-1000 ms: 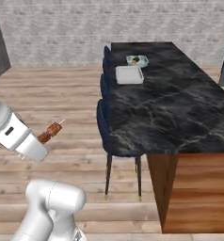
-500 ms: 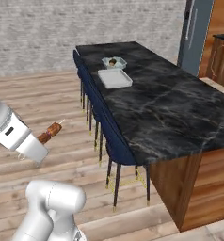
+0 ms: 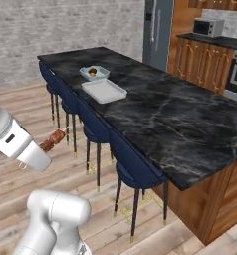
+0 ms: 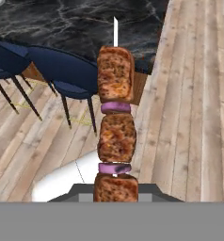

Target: Place the cold items (avocado and tangerine) from the fridge in one tupperware on the dining counter. Place the warm items (kebab skewer and hot dog) in the stove area in another tupperware.

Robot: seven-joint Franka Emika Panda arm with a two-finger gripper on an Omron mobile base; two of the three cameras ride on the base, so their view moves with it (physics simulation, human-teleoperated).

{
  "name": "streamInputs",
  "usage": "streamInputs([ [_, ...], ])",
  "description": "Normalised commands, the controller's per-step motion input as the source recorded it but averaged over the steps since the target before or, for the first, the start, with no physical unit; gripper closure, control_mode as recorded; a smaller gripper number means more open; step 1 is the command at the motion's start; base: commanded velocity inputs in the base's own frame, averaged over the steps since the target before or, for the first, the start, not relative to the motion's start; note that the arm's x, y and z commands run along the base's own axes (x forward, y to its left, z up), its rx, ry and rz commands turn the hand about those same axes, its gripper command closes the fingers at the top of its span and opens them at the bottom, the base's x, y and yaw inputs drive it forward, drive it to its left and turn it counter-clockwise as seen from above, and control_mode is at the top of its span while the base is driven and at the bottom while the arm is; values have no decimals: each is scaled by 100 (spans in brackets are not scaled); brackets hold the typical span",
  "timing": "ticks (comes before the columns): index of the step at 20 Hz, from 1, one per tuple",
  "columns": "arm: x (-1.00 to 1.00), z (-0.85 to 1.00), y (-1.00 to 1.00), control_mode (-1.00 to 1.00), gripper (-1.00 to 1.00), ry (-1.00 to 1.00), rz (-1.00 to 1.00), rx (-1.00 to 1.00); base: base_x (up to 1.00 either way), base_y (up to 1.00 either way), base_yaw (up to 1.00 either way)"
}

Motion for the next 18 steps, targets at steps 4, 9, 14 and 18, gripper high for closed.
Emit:
streamInputs([
  [4,0,0,0,100,100,0,0,0,48,100,-47],
  [9,0,0,0,100,100,0,0,0,52,100,-49],
  [14,0,0,0,100,100,0,0,0,55,100,-52],
  [18,0,0,0,100,100,0,0,0,54,100,-51],
])
